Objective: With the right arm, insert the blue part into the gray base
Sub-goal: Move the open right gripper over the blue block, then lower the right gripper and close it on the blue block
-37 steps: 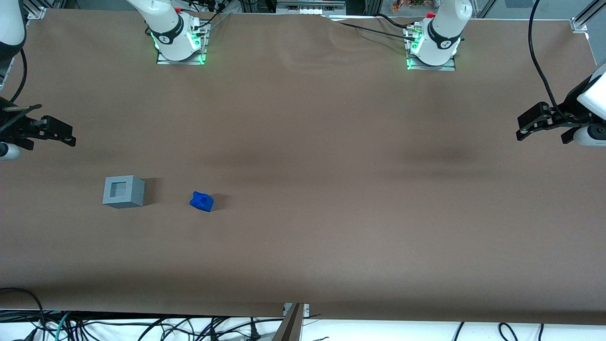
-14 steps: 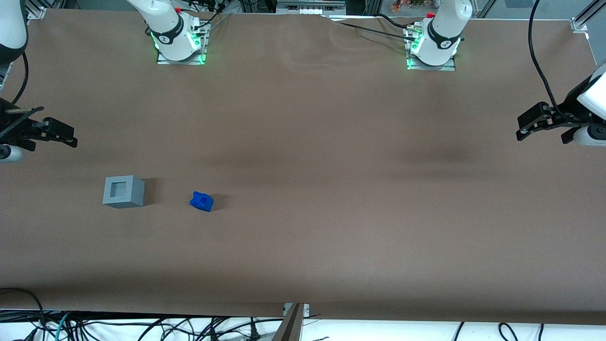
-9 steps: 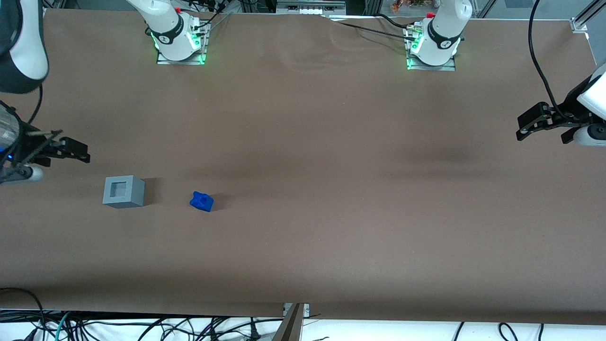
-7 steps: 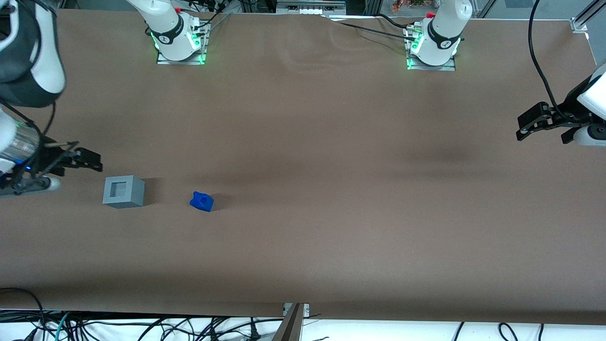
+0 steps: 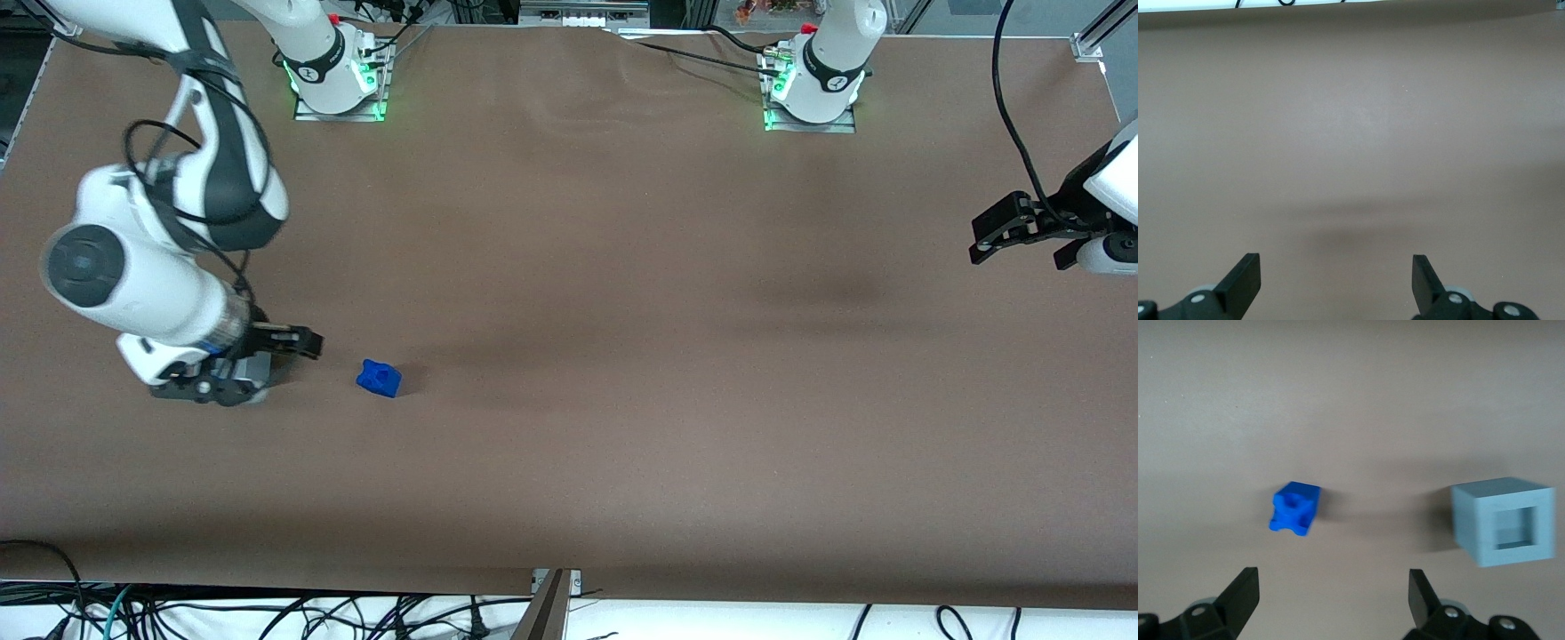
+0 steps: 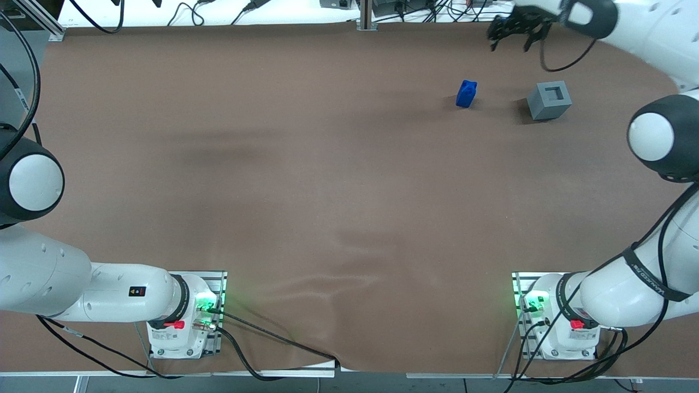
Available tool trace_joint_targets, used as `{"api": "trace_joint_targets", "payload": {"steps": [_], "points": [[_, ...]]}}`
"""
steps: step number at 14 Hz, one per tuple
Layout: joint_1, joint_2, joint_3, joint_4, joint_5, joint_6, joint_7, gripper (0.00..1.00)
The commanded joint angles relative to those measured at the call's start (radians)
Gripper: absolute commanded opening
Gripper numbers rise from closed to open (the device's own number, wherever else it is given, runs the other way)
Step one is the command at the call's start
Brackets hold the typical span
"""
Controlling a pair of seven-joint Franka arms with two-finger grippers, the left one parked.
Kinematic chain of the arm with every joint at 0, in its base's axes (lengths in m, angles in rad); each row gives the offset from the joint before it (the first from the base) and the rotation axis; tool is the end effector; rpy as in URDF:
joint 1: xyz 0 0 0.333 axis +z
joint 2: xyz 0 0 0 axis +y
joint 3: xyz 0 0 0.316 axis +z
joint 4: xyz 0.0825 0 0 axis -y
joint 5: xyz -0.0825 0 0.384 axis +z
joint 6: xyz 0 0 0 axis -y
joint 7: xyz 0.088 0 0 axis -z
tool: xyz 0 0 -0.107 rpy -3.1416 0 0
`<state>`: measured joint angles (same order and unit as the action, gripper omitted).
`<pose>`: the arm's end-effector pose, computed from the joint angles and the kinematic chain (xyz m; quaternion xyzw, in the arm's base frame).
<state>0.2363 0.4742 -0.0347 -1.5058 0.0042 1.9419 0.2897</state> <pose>0.6720 0.1412 0.3892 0.9989 -0.0431 -0.0169 0.0104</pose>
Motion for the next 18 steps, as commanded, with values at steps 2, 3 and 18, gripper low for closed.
{"api": "trace_joint_targets", "payload": {"steps": [2, 3, 18], "points": [[0.026, 0.076, -0.005, 0.003, 0.01, 0.084, 0.089, 0.99], [0.037, 0.101, -0.005, 0.004, 0.008, 0.116, 0.104, 0.99], [0.075, 0.244, -0.005, -0.002, 0.013, 0.232, 0.217, 0.91]]}}
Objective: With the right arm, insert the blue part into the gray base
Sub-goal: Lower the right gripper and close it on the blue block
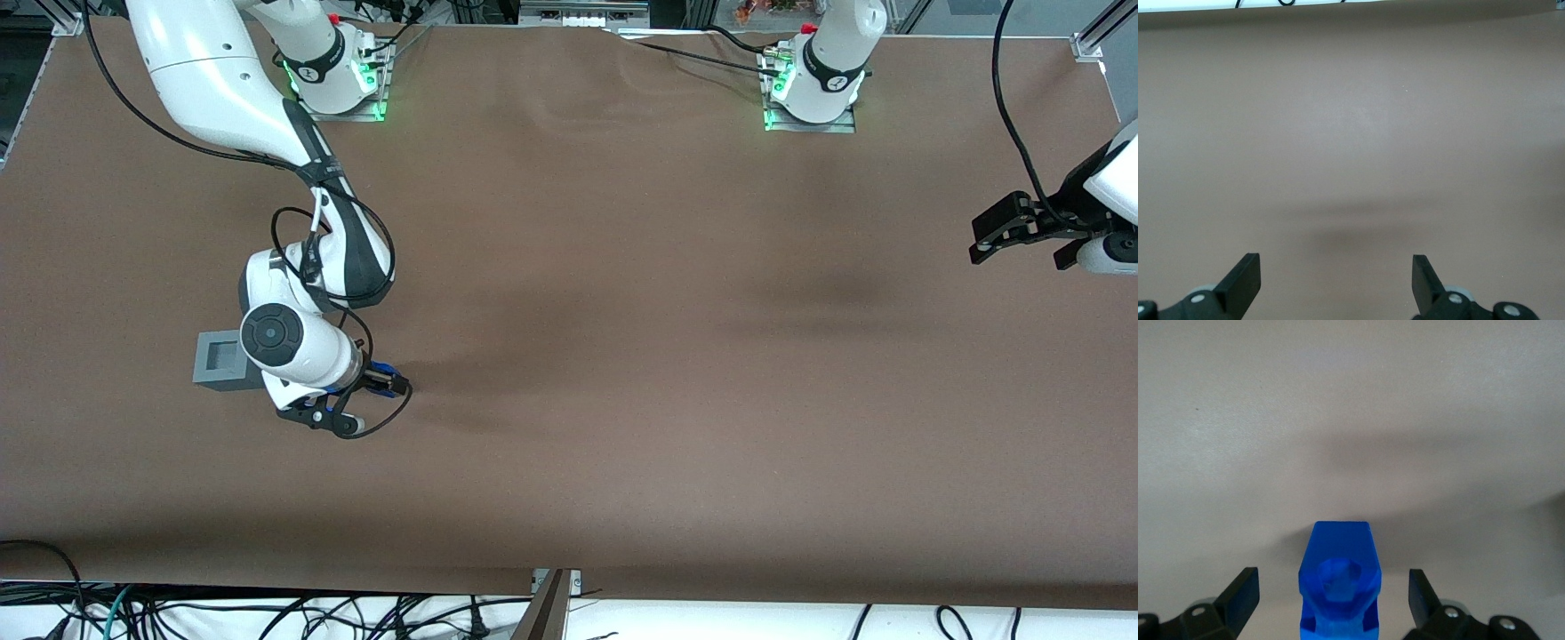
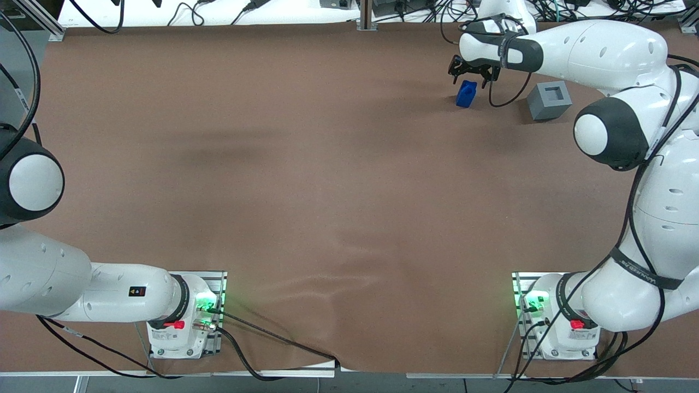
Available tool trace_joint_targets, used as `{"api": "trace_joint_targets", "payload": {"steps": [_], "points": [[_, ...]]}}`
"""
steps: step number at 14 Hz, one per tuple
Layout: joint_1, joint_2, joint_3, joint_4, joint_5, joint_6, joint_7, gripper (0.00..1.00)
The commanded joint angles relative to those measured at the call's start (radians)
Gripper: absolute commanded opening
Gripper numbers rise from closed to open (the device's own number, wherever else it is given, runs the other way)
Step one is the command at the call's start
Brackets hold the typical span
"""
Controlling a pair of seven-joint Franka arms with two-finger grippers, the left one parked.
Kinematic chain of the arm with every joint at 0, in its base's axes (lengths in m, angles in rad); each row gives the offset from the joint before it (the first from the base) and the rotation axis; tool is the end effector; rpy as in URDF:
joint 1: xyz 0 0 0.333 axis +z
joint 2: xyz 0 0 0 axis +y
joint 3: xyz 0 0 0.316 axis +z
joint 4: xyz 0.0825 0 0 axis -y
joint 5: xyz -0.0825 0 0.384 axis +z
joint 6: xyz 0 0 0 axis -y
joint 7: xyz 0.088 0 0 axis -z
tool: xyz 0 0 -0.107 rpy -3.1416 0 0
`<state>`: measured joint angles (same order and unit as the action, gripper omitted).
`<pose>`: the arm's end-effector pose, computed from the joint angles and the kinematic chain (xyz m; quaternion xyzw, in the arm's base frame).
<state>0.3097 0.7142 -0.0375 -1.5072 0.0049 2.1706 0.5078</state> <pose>0.6801 0.1944 0.2397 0.9930 -0.1147 -0.0193 0.0192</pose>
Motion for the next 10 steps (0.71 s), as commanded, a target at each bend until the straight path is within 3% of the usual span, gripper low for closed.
{"api": "trace_joint_targets", "payload": {"steps": [1, 3, 8, 10], "points": [[0.0, 0.004, -0.002, -0.001, 0.012, -0.003, -0.008, 0.65], [0.002, 0.002, -0.002, -0.001, 0.012, -0.009, -0.011, 0.45], [0.0, -0.031, -0.004, 0.005, 0.009, -0.018, -0.023, 0.47], [-0.017, -0.077, -0.013, 0.027, 0.004, -0.111, -0.096, 0.47]]}}
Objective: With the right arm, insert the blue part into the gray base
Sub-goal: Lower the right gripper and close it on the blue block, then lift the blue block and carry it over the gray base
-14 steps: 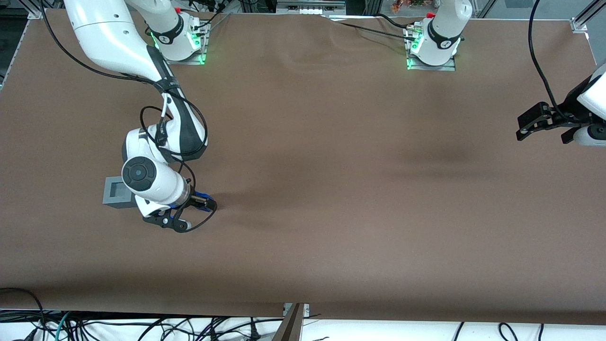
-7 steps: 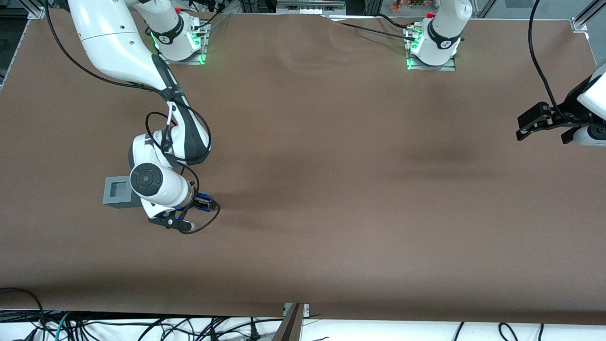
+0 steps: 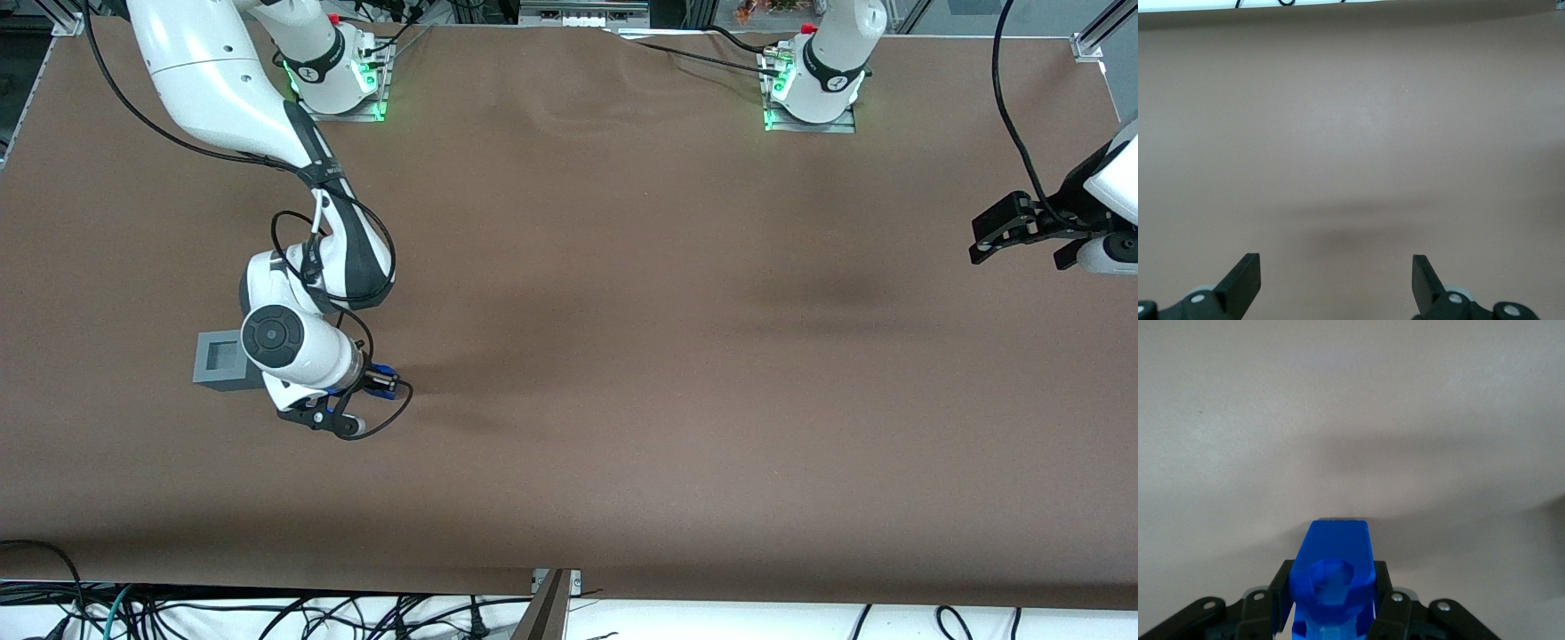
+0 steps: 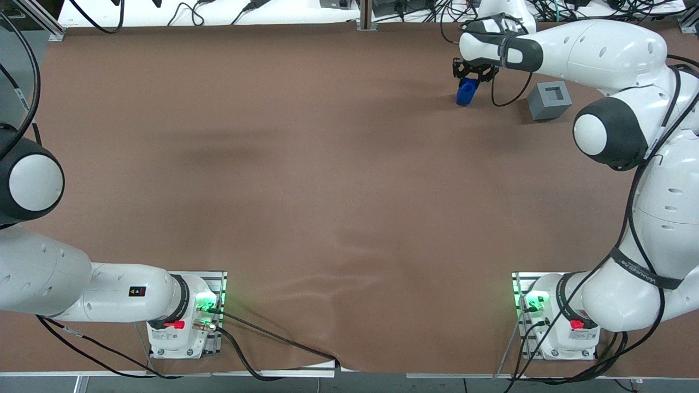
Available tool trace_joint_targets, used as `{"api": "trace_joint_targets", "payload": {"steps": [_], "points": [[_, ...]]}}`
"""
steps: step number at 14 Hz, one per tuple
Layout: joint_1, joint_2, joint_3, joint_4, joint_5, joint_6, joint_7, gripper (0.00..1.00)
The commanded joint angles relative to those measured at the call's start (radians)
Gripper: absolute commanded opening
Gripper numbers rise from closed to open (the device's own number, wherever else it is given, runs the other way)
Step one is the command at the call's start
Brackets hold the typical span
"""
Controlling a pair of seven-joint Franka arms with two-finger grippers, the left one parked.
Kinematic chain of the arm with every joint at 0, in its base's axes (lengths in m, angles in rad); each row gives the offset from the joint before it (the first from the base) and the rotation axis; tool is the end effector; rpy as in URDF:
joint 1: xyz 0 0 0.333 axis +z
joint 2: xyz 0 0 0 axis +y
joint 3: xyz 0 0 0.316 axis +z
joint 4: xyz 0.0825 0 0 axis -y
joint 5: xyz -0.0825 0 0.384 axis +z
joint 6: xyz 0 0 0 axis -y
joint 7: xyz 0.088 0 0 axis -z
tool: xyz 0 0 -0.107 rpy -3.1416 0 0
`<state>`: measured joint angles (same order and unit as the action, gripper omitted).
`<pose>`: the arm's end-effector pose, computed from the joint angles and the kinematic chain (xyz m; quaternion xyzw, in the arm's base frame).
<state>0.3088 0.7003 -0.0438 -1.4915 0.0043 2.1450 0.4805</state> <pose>0.6838 0.1910 0.2545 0.9942 -0.1039 -0.0170 0.0200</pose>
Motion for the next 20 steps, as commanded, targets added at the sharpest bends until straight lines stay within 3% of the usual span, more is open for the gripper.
{"api": "trace_joint_targets", "payload": {"steps": [1, 6, 10, 20], "points": [[-0.037, -0.074, -0.008, 0.042, 0.005, -0.149, -0.132, 0.47], [-0.198, -0.154, -0.03, 0.066, -0.001, -0.33, -0.468, 0.48], [-0.204, -0.154, -0.143, 0.056, -0.003, -0.367, -0.652, 0.48], [-0.234, -0.093, -0.159, 0.037, -0.003, -0.301, -0.729, 0.48]]}}
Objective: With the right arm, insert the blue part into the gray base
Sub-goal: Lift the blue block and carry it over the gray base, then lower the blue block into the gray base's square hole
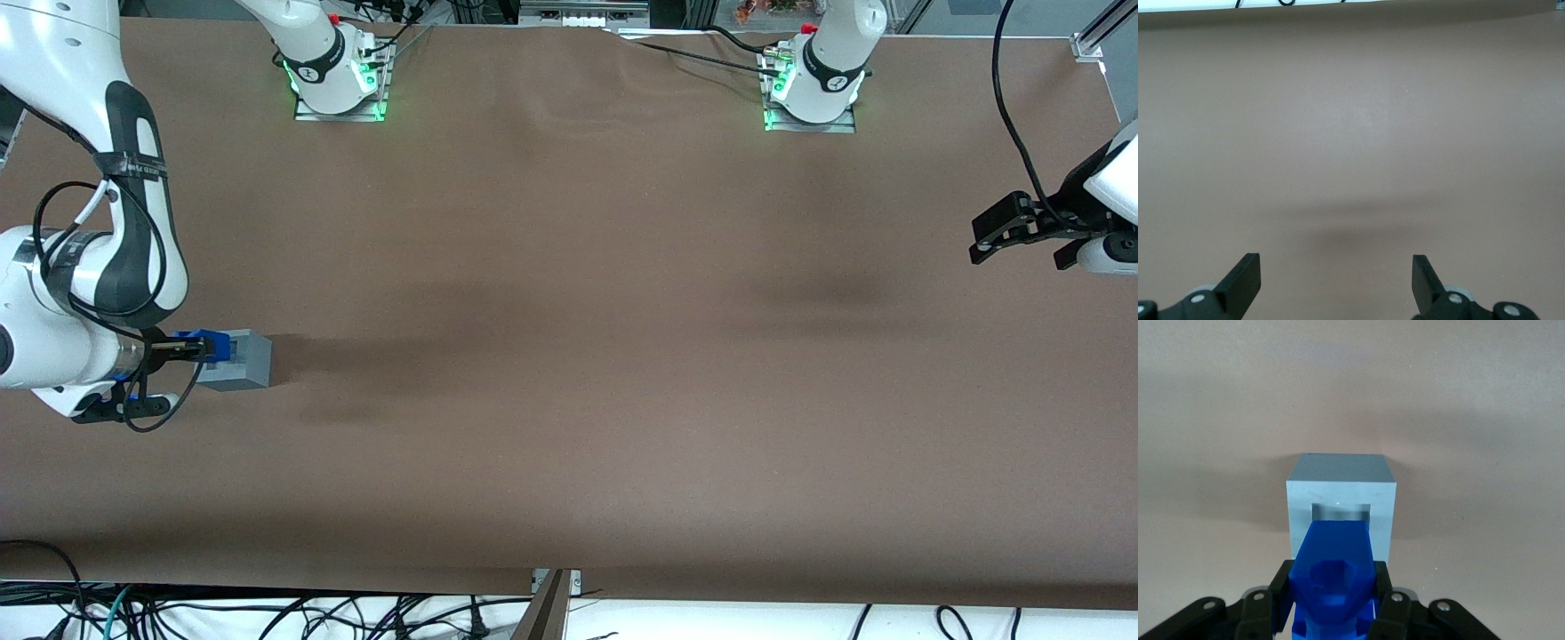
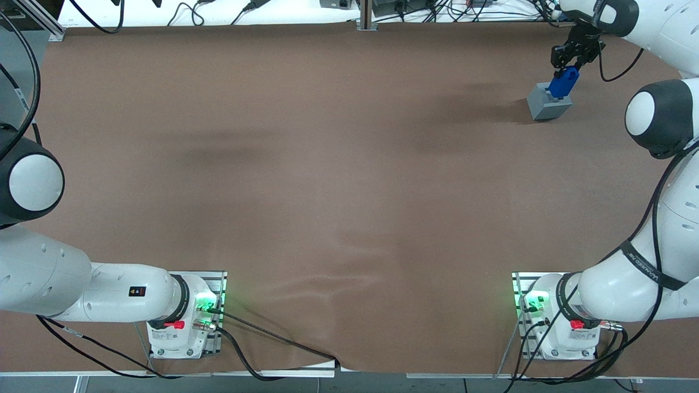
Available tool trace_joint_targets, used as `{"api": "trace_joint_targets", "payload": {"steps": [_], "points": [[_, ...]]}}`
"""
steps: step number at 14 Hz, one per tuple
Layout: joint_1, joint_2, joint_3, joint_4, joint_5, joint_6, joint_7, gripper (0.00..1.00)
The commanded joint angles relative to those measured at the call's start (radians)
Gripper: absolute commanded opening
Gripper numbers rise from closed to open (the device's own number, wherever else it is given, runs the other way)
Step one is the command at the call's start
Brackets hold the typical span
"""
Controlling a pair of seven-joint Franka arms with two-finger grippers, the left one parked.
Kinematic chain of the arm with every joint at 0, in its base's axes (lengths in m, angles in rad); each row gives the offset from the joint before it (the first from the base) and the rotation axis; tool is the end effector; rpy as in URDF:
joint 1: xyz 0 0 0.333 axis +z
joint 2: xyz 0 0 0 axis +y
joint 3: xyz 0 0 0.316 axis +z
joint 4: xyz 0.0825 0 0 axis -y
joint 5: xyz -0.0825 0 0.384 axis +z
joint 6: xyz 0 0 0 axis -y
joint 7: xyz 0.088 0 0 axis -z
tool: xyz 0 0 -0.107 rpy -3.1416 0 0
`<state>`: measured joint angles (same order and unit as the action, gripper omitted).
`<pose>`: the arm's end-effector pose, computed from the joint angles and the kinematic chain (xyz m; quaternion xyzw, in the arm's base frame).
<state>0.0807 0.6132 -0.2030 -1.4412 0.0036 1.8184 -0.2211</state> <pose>0.6857 -0.0603 0.3206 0.9902 0.0597 -0.1199 0.0382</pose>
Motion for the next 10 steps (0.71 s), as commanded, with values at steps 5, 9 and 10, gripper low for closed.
{"api": "trace_joint_targets", "payload": {"steps": [5, 9, 10], "points": [[-0.013, 0.013, 0.001, -0.013, 0.004, 0.058, -0.034, 0.48], [-0.013, 0.019, 0.002, -0.014, 0.01, 0.065, -0.034, 0.48], [-0.013, 0.02, 0.002, -0.015, 0.01, 0.064, -0.032, 0.48]]}}
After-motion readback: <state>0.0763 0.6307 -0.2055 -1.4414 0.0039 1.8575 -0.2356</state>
